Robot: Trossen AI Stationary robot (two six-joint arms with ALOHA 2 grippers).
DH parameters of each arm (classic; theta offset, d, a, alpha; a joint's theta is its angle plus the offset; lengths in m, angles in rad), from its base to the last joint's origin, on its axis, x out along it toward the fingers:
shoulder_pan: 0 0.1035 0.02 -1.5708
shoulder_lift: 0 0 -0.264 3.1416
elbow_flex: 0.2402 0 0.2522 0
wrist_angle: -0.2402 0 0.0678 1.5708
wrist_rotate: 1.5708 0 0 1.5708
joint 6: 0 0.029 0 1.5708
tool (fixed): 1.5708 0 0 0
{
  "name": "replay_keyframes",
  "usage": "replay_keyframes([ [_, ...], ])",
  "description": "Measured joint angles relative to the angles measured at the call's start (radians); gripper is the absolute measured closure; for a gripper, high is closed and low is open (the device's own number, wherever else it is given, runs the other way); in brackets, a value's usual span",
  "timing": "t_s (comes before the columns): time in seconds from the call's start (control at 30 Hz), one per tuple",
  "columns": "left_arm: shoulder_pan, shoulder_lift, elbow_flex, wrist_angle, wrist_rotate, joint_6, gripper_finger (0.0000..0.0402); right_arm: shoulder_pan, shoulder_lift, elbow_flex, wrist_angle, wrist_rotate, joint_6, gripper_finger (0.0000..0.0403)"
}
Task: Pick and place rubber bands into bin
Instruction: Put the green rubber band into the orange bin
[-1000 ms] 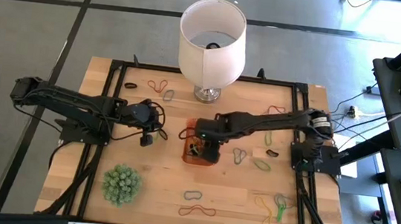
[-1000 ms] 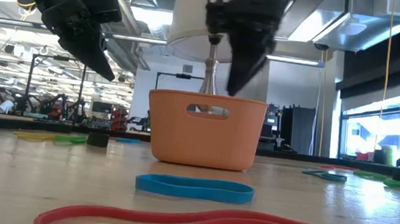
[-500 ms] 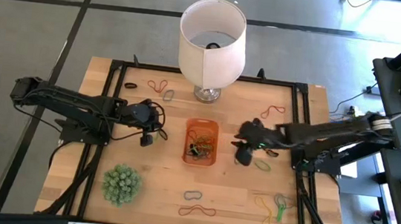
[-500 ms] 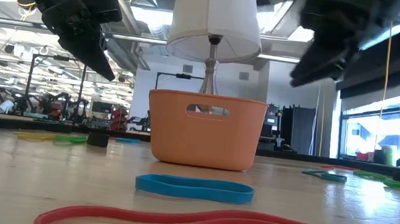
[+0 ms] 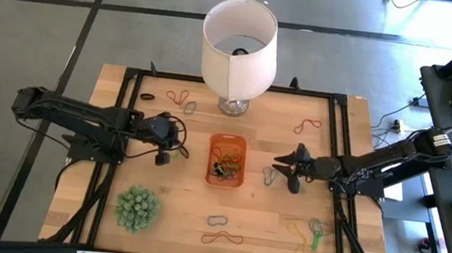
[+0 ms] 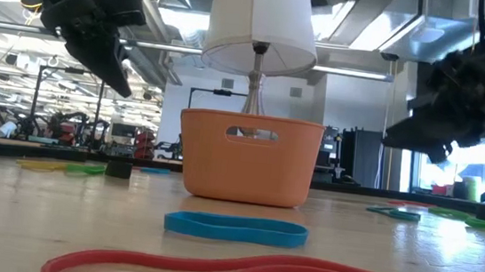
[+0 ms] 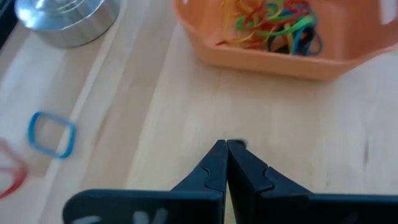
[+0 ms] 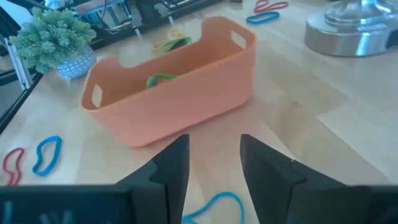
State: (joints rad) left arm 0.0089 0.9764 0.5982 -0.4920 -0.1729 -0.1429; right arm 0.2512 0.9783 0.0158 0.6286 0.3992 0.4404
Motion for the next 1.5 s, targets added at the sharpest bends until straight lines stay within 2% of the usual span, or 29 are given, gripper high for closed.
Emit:
replay_keyframes([
  [0.13, 0.028, 0.027, 0.078, -0.149, -0.007, 0.011, 0.039, 0.002, 0.0, -0.007, 0.004, -0.001, 0.031, 0.0256],
  [0.27, 0.071, 0.086, 0.147, -0.268, 0.007, 0.081, 0.0356, 0.002, 0.0, 0.011, 0.005, -0.006, 0.048, 0.0256],
  [0.57, 0.192, 0.326, 0.181, -0.286, 0.008, 0.103, 0.0245, 0.002, 0.001, 0.019, -0.005, -0.01, 0.02, 0.0256],
  [0.77, 0.219, 0.465, 0.181, -0.286, 0.018, 0.145, 0.0211, 0.002, 0.001, 0.019, -0.013, -0.011, -0.032, 0.0256],
  [1.03, 0.203, 0.564, 0.181, -0.174, 0.018, 0.174, 0.0216, 0.002, 0.001, 0.019, -0.013, -0.011, -0.033, 0.0256],
  [1.23, 0.174, 0.632, 0.185, -0.175, 0.026, 0.21, 0.0235, 0.002, 0.001, 0.019, -0.013, -0.011, -0.026, 0.0256],
  [1.4, 0.151, 0.648, 0.186, -0.182, 0.029, 0.21, 0.0273, 0.002, 0.001, 0.019, -0.013, -0.011, -0.025, 0.0256],
  [1.5, 0.138, 0.636, 0.182, -0.184, 0.053, 0.21, 0.032, 0.002, 0.001, 0.019, -0.013, -0.011, -0.024, 0.0256],
])
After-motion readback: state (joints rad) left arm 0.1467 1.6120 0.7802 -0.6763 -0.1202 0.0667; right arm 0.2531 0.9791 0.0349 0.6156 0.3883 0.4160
